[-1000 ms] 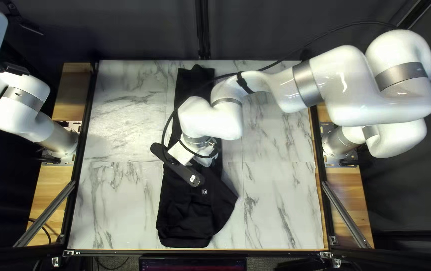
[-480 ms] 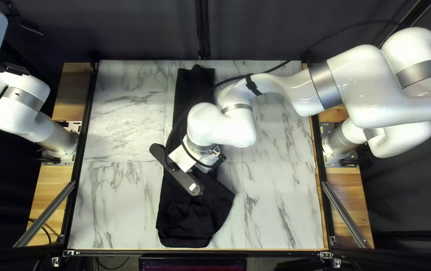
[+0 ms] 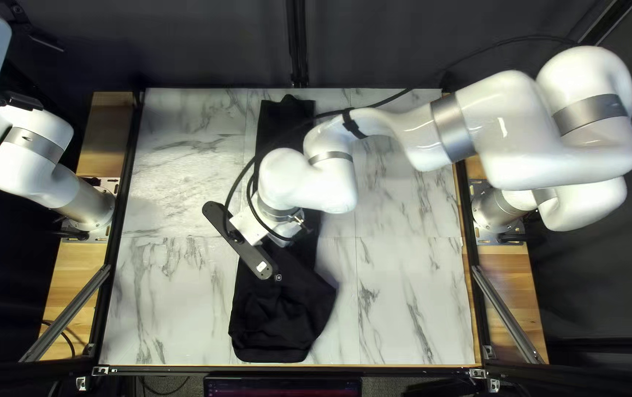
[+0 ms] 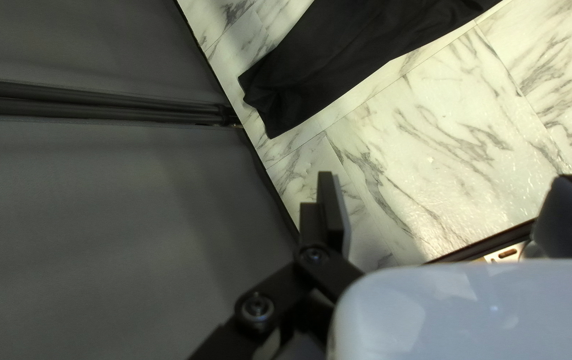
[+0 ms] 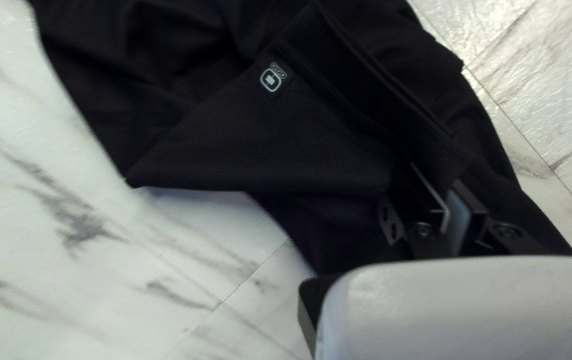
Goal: Fold t-shirt
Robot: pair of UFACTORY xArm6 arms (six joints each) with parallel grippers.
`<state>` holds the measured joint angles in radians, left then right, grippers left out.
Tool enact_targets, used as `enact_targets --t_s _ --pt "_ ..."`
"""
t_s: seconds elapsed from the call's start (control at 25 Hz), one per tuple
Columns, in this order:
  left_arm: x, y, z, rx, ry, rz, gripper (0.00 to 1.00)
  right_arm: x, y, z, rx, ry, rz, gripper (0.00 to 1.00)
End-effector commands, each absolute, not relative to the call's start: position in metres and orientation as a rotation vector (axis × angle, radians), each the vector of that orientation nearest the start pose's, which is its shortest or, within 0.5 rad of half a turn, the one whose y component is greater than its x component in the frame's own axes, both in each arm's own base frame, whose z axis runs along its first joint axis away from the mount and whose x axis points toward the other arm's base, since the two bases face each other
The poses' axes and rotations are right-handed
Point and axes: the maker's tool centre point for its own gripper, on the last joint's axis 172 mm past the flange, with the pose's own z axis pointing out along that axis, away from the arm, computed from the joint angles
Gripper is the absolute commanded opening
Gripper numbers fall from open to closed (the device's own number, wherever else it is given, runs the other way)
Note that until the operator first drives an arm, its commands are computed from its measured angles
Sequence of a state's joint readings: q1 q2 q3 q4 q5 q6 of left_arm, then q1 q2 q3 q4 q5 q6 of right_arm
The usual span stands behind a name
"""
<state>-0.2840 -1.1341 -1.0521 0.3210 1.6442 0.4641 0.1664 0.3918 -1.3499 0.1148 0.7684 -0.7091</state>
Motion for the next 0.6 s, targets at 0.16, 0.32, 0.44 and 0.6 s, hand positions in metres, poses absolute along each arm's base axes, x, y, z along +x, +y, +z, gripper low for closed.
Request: enact_targets --t_s 0.16,0.32,0.44,0.6 --pt "0.212 0.028 0.517 -2.567 0.843 -0.708 1.00 0.597 0.118 0.111 -2.812 -1.241 -0.291 1.00" --pt "0.212 0.028 0.517 -2.567 0.843 -0.708 1.00 0.583 0.118 0.132 -2.846 -1.263 -0.244 1.00" --pt "0.212 0.028 0.517 -2.567 0.843 -0.708 1.00 0.575 0.122 0.140 -2.877 -1.307 -0.205 1.00" --pt "0.212 0.028 0.517 -2.567 0.843 -0.708 1.00 0.573 0.142 0.133 -2.883 -1.382 -0.191 1.00"
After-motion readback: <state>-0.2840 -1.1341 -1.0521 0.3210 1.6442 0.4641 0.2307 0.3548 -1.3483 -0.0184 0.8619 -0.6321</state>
